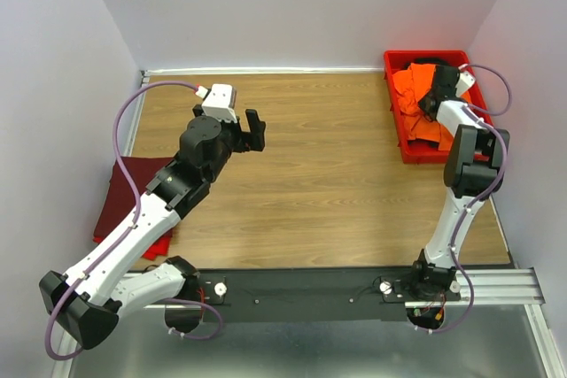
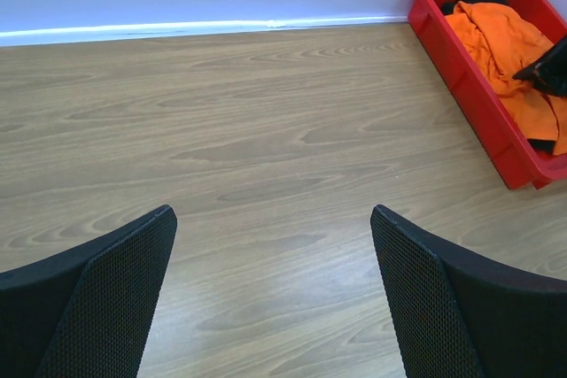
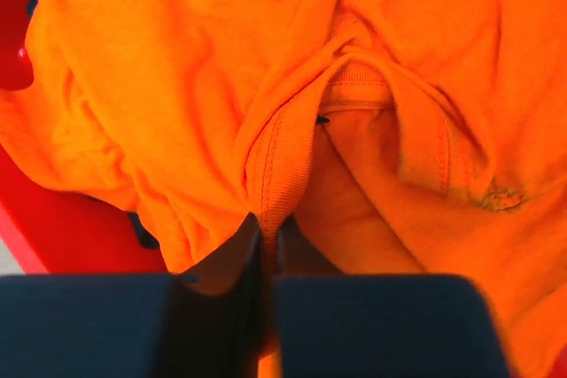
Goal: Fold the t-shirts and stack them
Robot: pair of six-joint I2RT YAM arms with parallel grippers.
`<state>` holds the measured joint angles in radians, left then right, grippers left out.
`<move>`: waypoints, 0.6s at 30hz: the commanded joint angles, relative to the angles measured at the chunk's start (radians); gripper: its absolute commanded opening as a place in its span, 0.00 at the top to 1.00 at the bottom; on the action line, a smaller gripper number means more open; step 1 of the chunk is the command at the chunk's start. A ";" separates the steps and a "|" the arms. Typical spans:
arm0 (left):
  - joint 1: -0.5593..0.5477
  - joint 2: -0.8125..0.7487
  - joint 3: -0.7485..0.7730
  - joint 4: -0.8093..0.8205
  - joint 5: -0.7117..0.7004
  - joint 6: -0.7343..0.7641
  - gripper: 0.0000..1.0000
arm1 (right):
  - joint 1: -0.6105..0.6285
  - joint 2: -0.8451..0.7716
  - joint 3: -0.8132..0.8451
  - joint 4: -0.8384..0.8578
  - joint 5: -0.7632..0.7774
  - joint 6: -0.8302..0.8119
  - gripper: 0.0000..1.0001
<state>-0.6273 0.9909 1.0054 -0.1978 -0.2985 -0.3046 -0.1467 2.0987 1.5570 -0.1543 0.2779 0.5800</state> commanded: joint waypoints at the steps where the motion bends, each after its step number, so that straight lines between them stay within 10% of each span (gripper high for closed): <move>1: 0.018 0.006 -0.014 0.028 0.033 -0.011 0.02 | -0.004 -0.066 0.012 -0.014 -0.005 0.004 0.94; 18: 0.051 0.006 -0.016 0.040 0.070 -0.040 0.02 | 0.145 -0.468 0.205 -0.076 -0.196 -0.108 1.00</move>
<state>-0.5827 1.0004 1.0039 -0.1802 -0.2485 -0.3225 -0.0803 1.7153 1.6535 -0.2455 0.1802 0.5133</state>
